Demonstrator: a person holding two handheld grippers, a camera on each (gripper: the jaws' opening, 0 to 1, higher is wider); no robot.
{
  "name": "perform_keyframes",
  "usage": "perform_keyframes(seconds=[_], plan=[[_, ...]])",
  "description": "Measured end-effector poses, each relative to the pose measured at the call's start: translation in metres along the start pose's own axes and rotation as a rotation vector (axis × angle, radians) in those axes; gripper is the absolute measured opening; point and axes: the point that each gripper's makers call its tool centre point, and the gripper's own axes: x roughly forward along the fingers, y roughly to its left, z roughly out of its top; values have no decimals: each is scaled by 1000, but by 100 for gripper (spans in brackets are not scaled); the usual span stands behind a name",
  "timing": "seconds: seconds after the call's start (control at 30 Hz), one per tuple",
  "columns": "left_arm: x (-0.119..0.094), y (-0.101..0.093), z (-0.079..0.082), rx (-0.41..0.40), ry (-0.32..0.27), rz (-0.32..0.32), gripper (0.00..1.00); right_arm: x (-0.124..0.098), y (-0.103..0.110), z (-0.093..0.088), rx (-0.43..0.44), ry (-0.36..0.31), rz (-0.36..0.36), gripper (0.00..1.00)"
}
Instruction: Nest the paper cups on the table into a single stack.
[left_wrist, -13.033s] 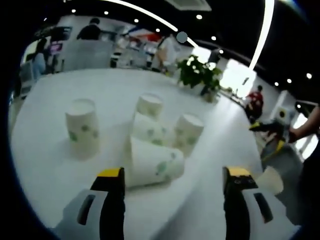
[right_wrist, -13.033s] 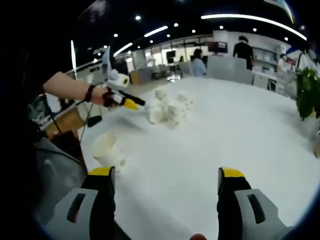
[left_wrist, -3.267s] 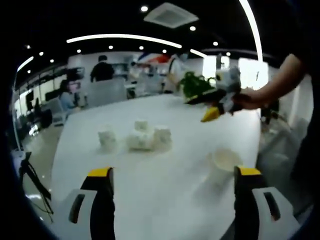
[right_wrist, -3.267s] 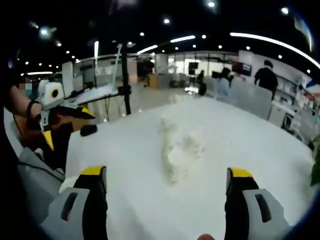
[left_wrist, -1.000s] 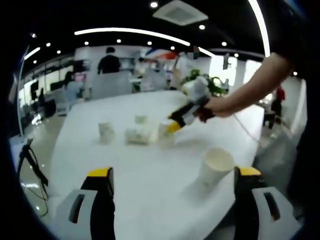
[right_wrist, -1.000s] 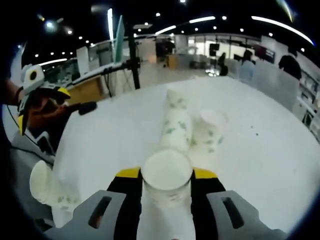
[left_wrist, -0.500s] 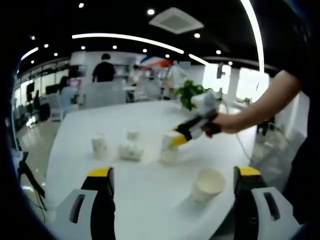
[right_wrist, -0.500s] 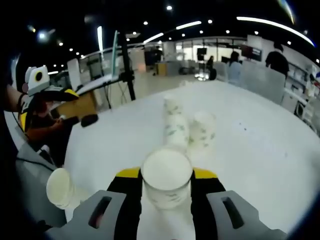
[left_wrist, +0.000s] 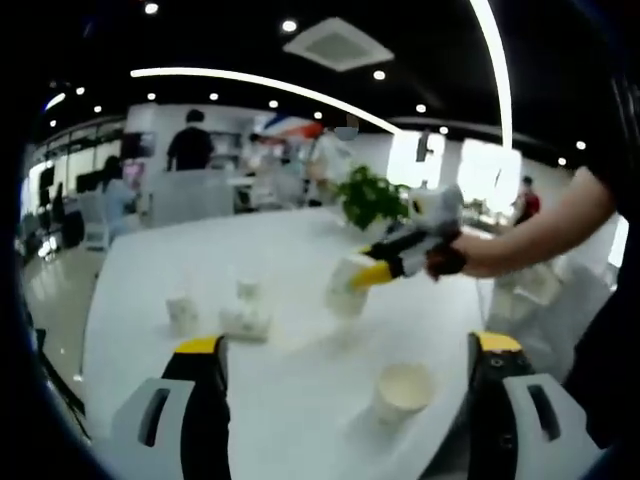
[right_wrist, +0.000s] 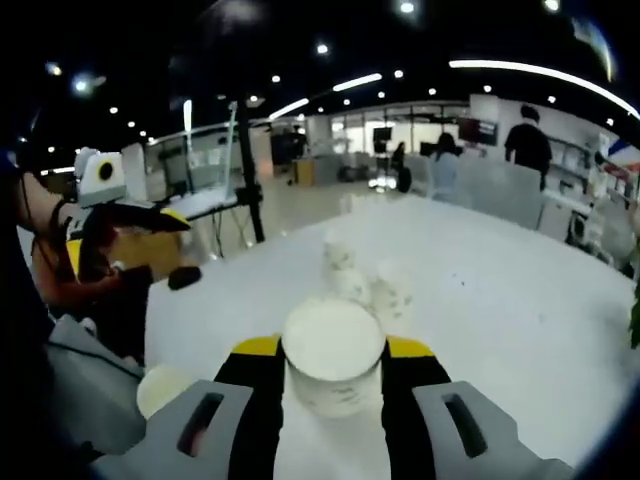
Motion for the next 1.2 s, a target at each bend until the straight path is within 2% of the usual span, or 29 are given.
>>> perform_keyframes(seconds=[0.23, 0.37, 0.53, 0.73, 1.2], plan=[[5, -4, 2, 0, 6, -39, 99, -24, 10, 15, 15, -56, -27, 34], [8, -8, 3, -10, 8, -59, 99, -35, 16, 20, 42, -87, -37, 34], [11, -11, 5, 17, 11, -77, 99, -50, 22, 25, 45, -117, -49, 34], [11, -15, 11, -6, -4, -94, 99, -69, 28, 31, 60, -143, -57, 34], [18, -40, 15, -32, -10, -171, 99, -92, 55, 48, 164, -267, -31, 34]])
